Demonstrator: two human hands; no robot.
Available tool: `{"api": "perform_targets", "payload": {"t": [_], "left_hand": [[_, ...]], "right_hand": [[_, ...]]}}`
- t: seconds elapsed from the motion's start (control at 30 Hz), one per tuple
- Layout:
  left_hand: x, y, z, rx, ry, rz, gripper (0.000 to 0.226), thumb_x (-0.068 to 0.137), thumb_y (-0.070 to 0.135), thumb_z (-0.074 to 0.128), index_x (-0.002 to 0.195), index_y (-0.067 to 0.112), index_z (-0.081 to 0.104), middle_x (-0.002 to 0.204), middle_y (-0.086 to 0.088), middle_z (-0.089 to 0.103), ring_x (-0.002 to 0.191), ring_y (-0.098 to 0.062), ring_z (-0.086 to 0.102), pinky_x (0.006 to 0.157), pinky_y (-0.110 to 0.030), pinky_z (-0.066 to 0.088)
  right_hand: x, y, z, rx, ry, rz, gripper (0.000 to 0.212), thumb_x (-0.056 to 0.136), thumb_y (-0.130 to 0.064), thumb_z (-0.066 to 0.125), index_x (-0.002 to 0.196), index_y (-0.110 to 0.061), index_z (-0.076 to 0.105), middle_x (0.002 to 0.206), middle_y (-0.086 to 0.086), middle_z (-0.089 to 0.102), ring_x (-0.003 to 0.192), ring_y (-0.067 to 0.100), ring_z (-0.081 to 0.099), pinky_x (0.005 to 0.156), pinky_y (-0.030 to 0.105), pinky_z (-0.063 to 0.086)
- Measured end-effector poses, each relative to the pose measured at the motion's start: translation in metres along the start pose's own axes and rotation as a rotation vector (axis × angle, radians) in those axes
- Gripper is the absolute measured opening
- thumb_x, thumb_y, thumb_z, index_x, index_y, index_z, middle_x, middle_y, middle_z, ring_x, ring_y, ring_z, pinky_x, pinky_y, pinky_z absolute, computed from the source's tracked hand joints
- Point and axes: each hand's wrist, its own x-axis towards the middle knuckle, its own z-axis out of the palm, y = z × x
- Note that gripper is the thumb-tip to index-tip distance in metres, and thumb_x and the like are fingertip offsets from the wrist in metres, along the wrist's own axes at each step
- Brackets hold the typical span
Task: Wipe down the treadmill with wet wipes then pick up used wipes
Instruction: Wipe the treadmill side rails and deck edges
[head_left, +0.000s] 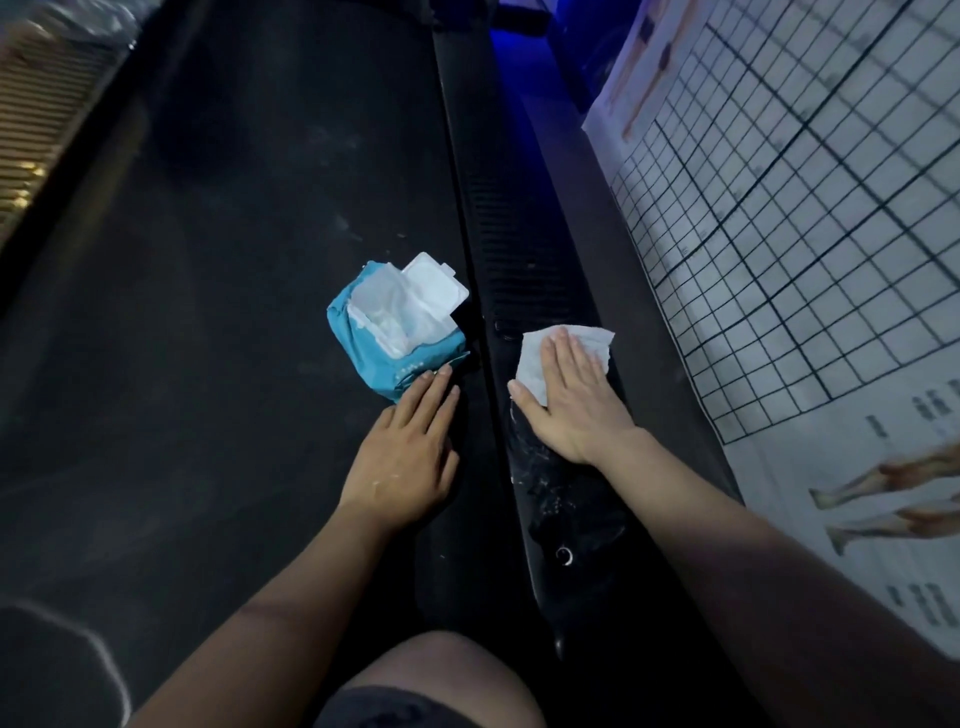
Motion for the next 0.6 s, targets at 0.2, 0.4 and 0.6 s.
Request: {"api": "perform_targets", "payload": {"t": [0.2, 0.4, 0.6], "left_hand": [[-0.001, 0.002, -0.004, -0.009, 0.001, -0.001, 0.07, 0.094, 0.039, 0.036, 0.156, 0.006, 0.041, 0.169, -0.01, 0.025, 0.154, -0.027, 0.026, 0.112, -0.043, 0.042], [-0.001, 0.002, -0.003, 0.002, -0.005, 0.006, 0.069, 0.095, 0.038, 0.036, 0.155, 0.005, 0.042, 0.169, -0.011, 0.026, 0.154, -0.028, 0.026, 0.112, -0.043, 0.042], [-0.001, 0.001, -0.002, -0.005, -0.01, 0.004, 0.069, 0.095, 0.038, 0.039, 0.155, 0.004, 0.041, 0.169, -0.012, 0.025, 0.154, -0.028, 0.025, 0.112, -0.043, 0.042]], "right_hand": [[-0.062, 0.021, 0.004, -0.099, -0.103, -0.321, 0.081, 0.101, -0.066, 0.009, 0.158, -0.016, -0.018, 0.164, -0.001, -0.028, 0.148, 0.008, -0.031, 0.126, 0.037, -0.009], [-0.094, 0.015, -0.006, 0.018, -0.154, -0.266, 0.071, 0.104, -0.06, 0.015, 0.161, -0.023, -0.004, 0.167, -0.011, -0.016, 0.149, -0.005, -0.02, 0.127, 0.029, -0.003], [-0.098, -0.008, 0.007, 0.021, -0.094, -0.241, 0.067, 0.108, -0.05, 0.016, 0.161, -0.015, -0.005, 0.167, -0.005, -0.016, 0.148, -0.001, -0.025, 0.121, 0.022, -0.016]]}}
